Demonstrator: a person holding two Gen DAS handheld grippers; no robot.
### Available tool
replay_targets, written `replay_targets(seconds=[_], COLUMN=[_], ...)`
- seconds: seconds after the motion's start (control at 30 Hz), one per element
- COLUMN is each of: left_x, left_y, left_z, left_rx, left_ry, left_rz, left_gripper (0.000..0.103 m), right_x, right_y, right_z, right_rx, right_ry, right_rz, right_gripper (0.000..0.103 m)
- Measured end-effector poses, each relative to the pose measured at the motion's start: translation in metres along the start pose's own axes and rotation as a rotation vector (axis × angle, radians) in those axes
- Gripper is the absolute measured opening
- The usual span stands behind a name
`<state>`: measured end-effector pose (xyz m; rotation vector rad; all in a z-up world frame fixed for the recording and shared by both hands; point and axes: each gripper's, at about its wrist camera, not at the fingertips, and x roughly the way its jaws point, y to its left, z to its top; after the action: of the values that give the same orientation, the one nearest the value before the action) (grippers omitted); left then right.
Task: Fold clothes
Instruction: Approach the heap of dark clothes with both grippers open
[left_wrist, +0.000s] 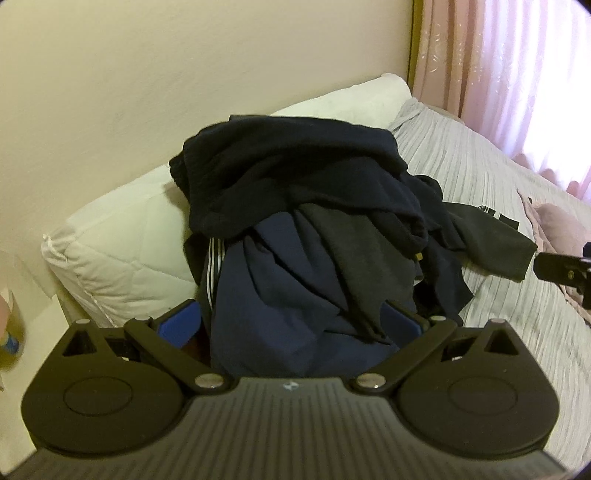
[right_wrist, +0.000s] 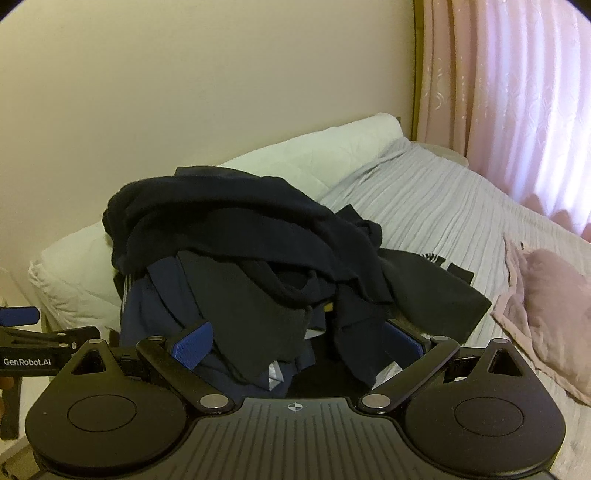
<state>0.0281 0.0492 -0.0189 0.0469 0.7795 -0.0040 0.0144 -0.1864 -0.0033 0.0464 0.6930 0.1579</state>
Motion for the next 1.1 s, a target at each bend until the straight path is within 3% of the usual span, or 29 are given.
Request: replay_targets(seconds=[0.53,1.1], left_x=[-0.001,-0.006], left_y=[-0.022,-0.027], left_z=[-0.011,-0.039], left_rx=[0.035,0.046], left_ry=[0.037,0.098], left_rz=[0.017,0.029], left_gripper=[0.102,0.102], right_x=[0.001,0.0], right_y=[-0.024,-0.014], right_z=[-0.022,-0.058], right_rx=[0.049,0.026], right_ry=[0.077,0.159], right_rz=[0.01,0.05], right_gripper=[0.1,0.1])
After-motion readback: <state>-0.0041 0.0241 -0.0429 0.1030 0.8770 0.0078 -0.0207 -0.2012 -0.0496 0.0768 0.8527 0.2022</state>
